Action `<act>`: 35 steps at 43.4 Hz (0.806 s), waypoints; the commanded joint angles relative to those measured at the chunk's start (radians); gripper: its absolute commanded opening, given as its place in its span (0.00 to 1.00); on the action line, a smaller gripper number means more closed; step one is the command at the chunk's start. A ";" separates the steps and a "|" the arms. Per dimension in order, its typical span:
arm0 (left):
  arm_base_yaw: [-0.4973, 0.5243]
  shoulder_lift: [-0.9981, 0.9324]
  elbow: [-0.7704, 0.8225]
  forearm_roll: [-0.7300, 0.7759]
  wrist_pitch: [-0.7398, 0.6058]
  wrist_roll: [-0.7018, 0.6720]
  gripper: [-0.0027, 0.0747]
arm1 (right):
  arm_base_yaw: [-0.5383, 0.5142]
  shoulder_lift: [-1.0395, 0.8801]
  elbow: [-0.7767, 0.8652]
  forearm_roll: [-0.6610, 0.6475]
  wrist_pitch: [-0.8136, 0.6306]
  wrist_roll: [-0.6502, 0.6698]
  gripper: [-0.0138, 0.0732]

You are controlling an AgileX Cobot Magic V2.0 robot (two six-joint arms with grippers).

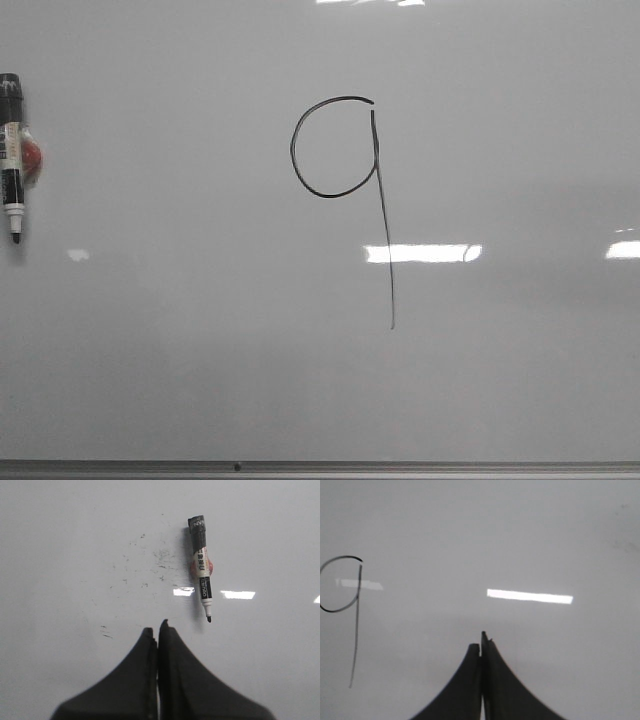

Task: Write number 9 on whiteboard

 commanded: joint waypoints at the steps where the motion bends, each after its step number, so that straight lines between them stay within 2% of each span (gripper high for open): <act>1: 0.002 -0.020 0.003 0.000 -0.086 -0.010 0.01 | -0.012 -0.026 0.044 -0.172 -0.103 0.156 0.08; 12: 0.002 -0.020 0.003 0.000 -0.086 -0.010 0.01 | -0.014 -0.120 0.137 -0.189 -0.107 0.168 0.08; 35: 0.002 -0.020 0.003 0.000 -0.086 -0.010 0.01 | -0.014 -0.160 0.137 -0.189 -0.055 0.168 0.08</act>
